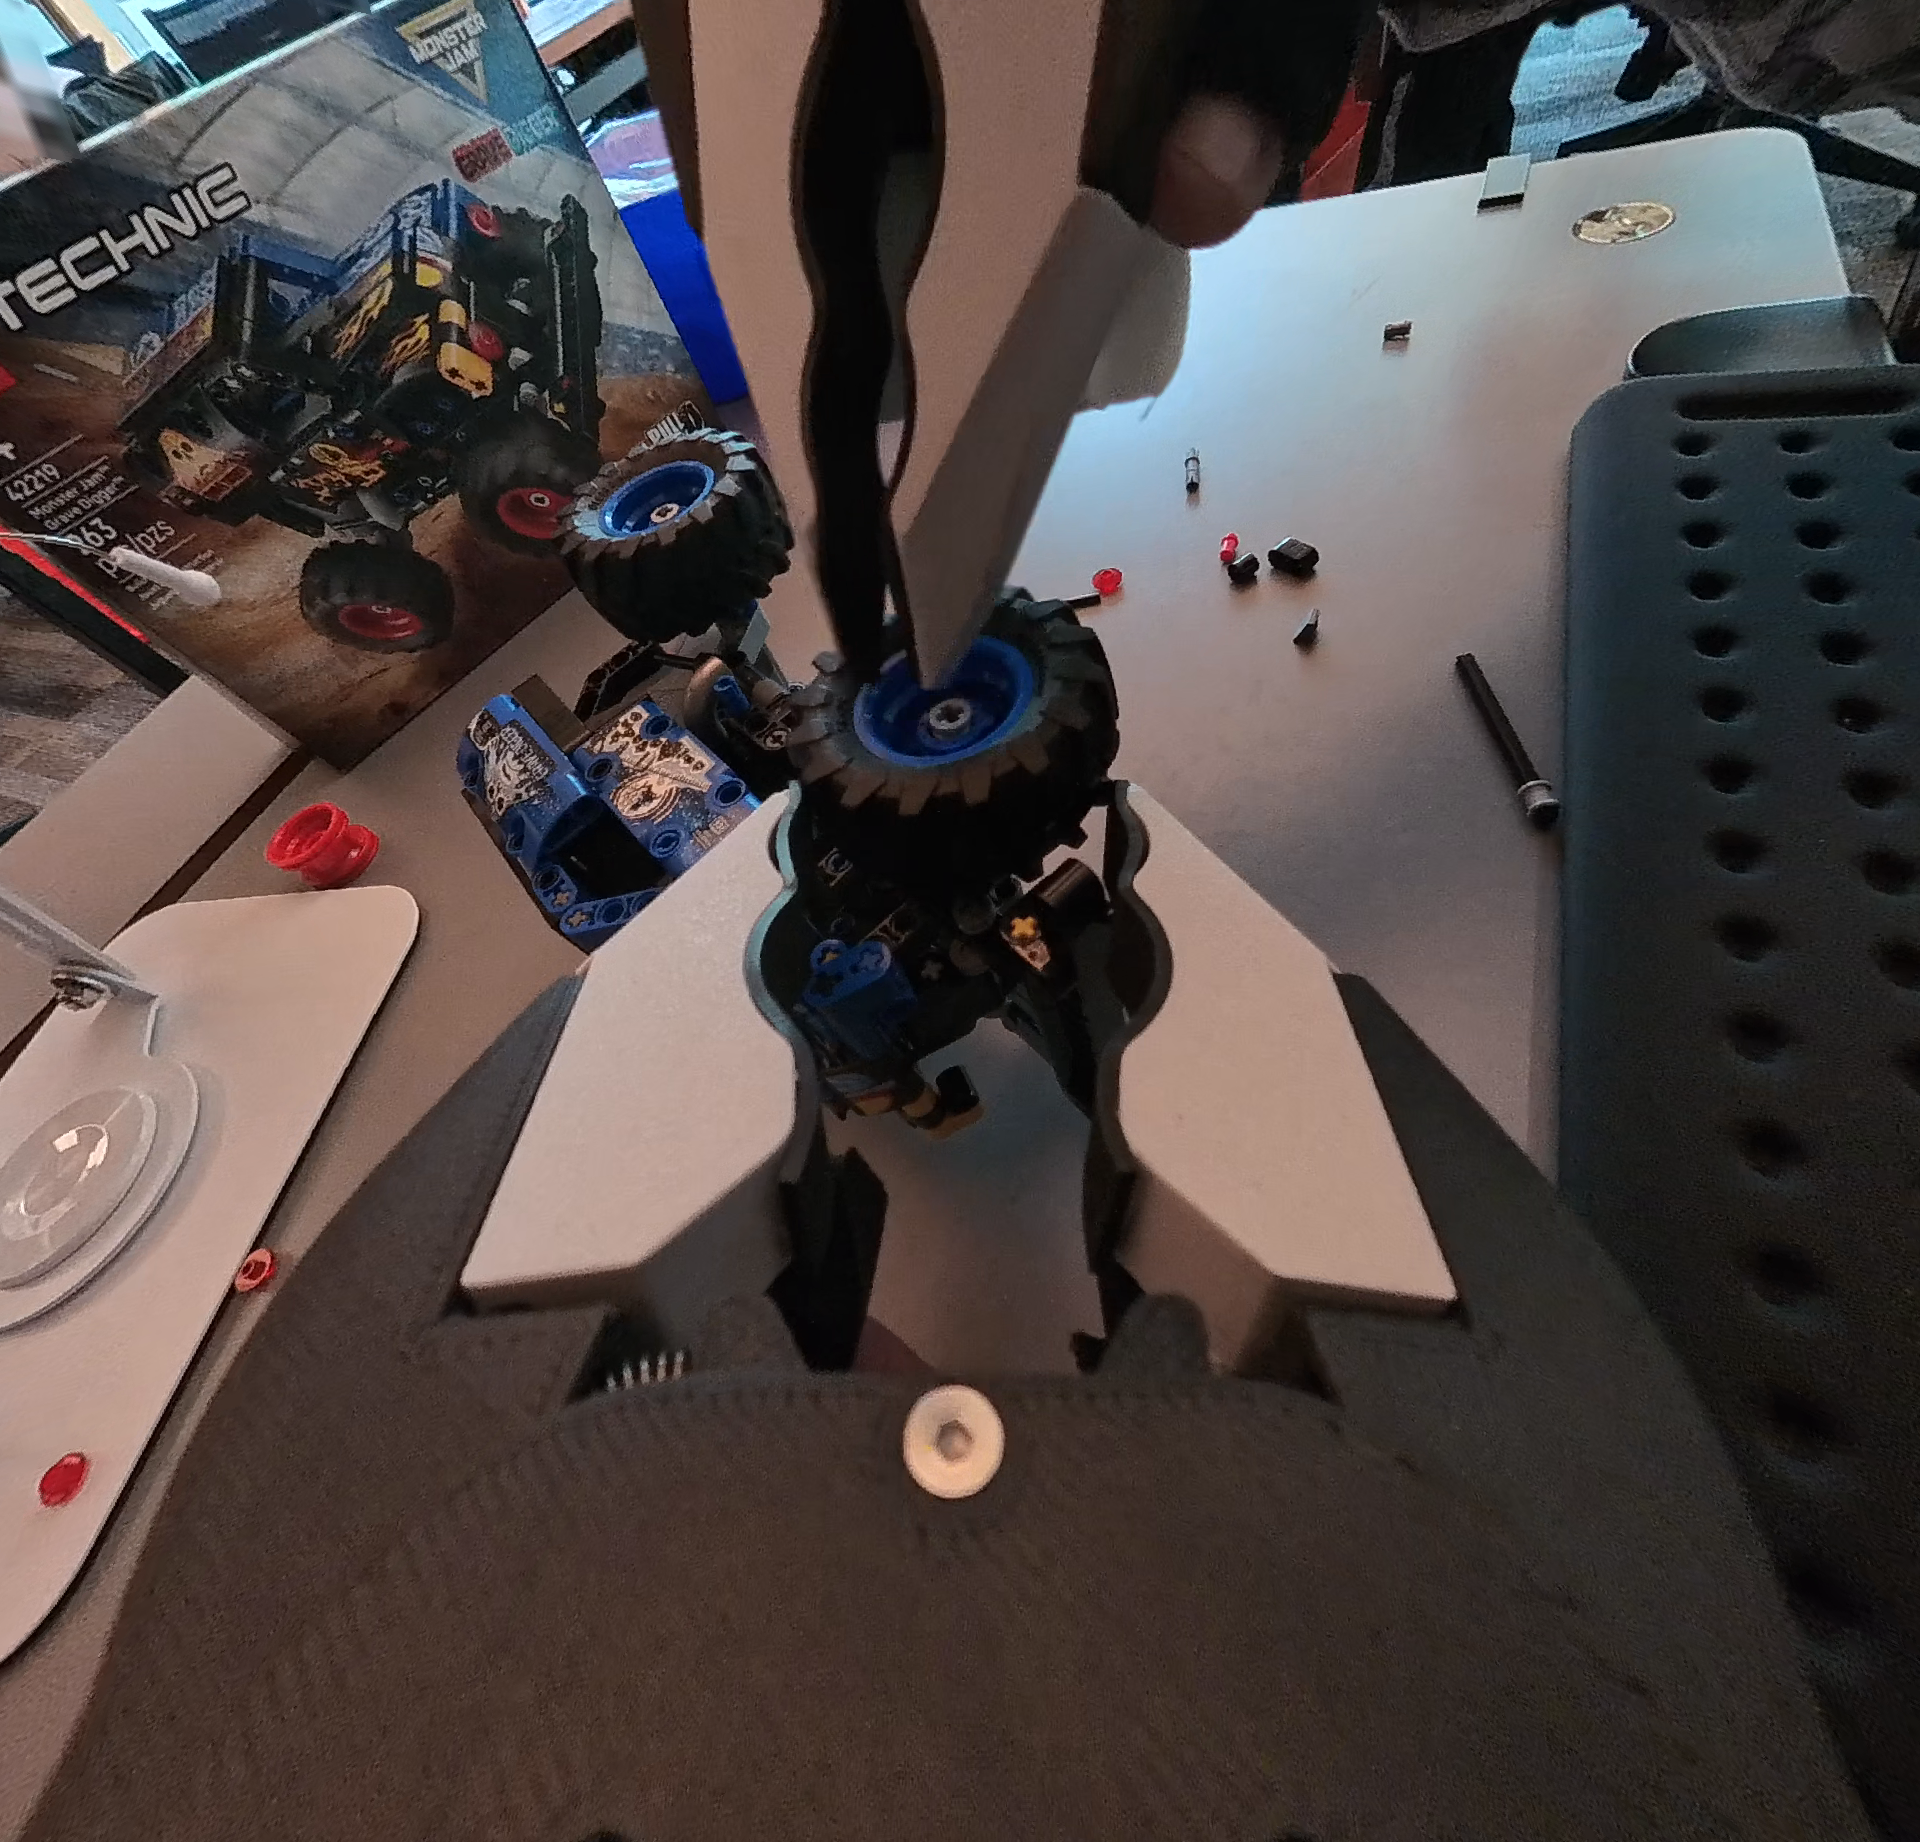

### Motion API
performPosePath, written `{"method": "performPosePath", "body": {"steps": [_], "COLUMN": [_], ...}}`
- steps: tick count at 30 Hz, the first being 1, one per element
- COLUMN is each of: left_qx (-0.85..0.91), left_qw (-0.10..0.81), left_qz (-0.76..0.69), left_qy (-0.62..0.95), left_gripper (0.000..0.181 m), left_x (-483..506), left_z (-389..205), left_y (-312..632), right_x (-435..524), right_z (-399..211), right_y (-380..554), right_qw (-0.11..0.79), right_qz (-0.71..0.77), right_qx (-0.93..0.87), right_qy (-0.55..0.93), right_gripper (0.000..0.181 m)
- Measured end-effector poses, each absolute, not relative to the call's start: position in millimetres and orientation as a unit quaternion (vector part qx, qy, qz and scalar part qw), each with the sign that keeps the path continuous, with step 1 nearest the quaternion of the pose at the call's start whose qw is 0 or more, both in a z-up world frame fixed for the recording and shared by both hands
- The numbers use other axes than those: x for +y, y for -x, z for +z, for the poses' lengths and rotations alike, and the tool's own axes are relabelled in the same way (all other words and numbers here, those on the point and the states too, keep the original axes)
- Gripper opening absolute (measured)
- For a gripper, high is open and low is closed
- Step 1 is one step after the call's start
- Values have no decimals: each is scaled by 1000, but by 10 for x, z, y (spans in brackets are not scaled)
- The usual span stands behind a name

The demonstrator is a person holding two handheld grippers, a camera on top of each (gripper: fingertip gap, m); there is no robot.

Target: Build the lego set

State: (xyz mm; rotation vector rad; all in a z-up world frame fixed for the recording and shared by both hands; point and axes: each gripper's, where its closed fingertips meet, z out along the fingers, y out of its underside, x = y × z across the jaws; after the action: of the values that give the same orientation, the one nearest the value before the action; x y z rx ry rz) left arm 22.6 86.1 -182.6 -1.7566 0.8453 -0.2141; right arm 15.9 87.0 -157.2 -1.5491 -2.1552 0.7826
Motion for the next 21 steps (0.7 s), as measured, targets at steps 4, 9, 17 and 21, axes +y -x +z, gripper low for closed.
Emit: {"method": "performPosePath", "body": {"steps": [4, 9, 17, 21], "left_qx": [358, 359, 348, 344], "left_qw": [557, 557, 557, 557], "left_qz": [-90, -90, -101, -111], "left_qy": [744, 744, 747, 747], "left_gripper": [55, 55, 54, 54], "left_x": [863, 864, 864, 860], "left_z": [-1825, -1827, -1834, -1838], "left_y": [-232, -241, -235, -245], "right_x": [858, 837, 830, 821], "right_z": [-1626, -1653, -1660, -1675], "right_y": [-195, -188, -181, -190], "right_qw": [174, 170, 205, 238], "right_qz": [265, 224, 159, 135], "right_qx": [-772, -796, -841, -856], "right_qy": [551, 536, 475, 438], "right_gripper": [0, 0, 0, 0]}}
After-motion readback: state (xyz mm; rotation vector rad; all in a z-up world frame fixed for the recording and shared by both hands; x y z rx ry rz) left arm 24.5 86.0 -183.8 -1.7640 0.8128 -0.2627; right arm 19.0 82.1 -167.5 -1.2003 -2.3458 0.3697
